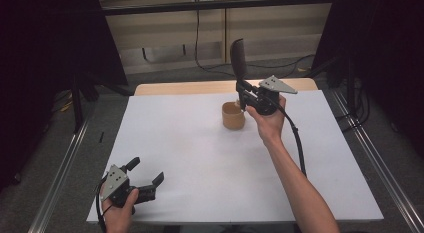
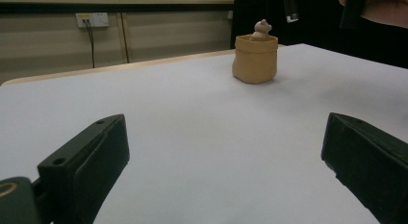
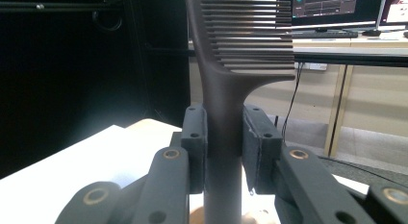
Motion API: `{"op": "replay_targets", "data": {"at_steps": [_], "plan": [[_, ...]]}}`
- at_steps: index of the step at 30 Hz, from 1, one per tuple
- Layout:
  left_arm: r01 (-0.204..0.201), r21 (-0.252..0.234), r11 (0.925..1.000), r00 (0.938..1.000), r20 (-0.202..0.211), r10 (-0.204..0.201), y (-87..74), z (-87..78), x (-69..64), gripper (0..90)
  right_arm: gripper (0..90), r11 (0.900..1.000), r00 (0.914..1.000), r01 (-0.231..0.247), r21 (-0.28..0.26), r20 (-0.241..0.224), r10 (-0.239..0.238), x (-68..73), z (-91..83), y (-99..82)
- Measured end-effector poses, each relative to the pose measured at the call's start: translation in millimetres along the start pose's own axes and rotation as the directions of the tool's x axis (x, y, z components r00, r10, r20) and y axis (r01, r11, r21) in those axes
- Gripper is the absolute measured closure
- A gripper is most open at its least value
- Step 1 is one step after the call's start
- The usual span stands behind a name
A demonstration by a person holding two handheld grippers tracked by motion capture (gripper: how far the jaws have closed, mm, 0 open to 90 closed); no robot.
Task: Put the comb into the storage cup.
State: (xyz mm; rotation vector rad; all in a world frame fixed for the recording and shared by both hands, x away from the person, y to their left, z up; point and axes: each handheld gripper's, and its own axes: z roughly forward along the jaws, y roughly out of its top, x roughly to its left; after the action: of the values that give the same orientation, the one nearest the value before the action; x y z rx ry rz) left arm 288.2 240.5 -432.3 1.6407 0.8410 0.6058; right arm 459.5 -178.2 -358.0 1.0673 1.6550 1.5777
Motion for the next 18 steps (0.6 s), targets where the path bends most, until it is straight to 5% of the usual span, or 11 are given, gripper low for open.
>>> {"op": "replay_targets", "data": {"at_steps": [18], "plan": [[0.002, 0.000, 1.0000, 1.0000, 0.003, -0.002, -0.1, 1.1, -1.0, 2.8, 73.1, 0.9998, 0.9996, 0.022, 0.004, -0.019, -0.022, -1.7, 15.2, -15.2]]}}
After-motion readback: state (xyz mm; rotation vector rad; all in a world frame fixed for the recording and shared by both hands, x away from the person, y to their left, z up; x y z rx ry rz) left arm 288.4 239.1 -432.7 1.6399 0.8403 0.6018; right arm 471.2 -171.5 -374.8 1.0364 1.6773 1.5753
